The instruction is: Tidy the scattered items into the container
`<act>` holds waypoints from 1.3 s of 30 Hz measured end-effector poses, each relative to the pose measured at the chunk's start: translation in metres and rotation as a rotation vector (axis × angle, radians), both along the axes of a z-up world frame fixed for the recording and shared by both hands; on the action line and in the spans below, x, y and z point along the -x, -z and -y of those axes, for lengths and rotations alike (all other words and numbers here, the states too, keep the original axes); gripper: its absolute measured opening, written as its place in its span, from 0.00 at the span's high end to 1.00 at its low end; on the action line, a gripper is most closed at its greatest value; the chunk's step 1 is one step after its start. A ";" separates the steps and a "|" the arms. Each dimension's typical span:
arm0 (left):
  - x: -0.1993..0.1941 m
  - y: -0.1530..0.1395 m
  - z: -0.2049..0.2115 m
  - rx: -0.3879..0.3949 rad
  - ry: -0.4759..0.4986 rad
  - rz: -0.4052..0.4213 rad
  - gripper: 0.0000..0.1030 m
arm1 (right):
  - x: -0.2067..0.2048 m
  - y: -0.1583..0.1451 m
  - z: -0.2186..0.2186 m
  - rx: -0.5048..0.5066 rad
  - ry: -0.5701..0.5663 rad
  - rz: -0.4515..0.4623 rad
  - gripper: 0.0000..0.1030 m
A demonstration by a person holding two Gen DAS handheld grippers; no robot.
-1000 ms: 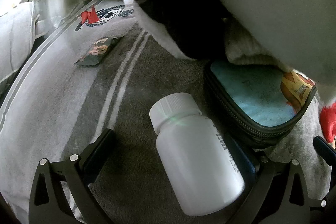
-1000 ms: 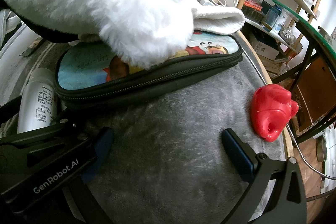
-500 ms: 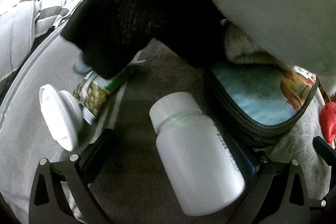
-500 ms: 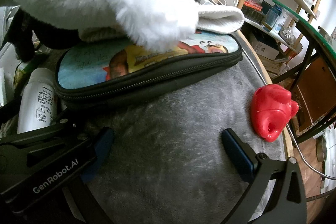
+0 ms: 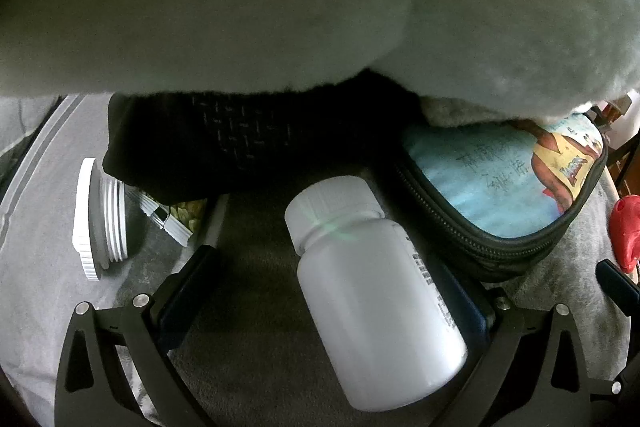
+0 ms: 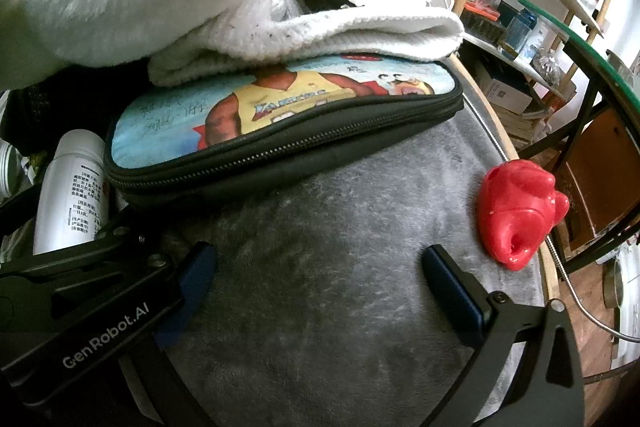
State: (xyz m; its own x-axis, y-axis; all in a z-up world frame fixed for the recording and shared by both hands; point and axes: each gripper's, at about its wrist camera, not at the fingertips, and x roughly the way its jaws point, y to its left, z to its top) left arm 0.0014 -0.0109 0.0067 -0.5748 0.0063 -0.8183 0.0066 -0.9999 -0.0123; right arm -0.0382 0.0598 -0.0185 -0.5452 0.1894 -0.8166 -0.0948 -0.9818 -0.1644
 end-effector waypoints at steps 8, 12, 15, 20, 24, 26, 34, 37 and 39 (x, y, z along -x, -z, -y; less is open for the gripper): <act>-0.004 -0.001 0.004 0.000 0.000 0.000 0.00 | 0.000 0.000 0.000 0.000 0.000 0.000 0.01; -0.005 -0.001 0.003 0.000 0.000 0.000 0.00 | 0.000 0.000 0.000 -0.001 0.000 0.000 0.01; -0.008 -0.001 0.005 0.000 -0.001 0.000 0.00 | 0.000 0.000 0.000 -0.001 0.000 0.000 0.01; -0.009 -0.001 0.002 0.000 -0.001 0.000 0.00 | 0.000 0.000 0.000 0.000 0.000 0.000 0.01; -0.010 -0.002 0.002 0.001 -0.001 0.000 0.00 | 0.000 0.000 0.000 -0.001 0.000 0.000 0.01; -0.007 -0.002 0.003 0.001 -0.001 0.000 0.00 | 0.000 0.000 0.000 0.000 0.000 0.000 0.01; -0.005 -0.002 0.002 0.001 -0.001 0.001 0.00 | 0.000 0.000 0.000 0.000 0.000 0.000 0.01; -0.004 -0.002 0.003 0.001 -0.001 0.001 0.00 | 0.000 0.000 0.000 0.000 0.000 -0.001 0.01; -0.003 -0.002 0.002 0.000 -0.001 0.001 0.00 | 0.000 0.000 0.000 0.000 0.000 0.000 0.01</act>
State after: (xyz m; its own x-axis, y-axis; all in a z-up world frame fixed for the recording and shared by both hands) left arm 0.0044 -0.0131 0.0091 -0.5738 0.0052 -0.8190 0.0079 -0.9999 -0.0119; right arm -0.0381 0.0596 -0.0187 -0.5455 0.1897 -0.8164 -0.0950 -0.9818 -0.1647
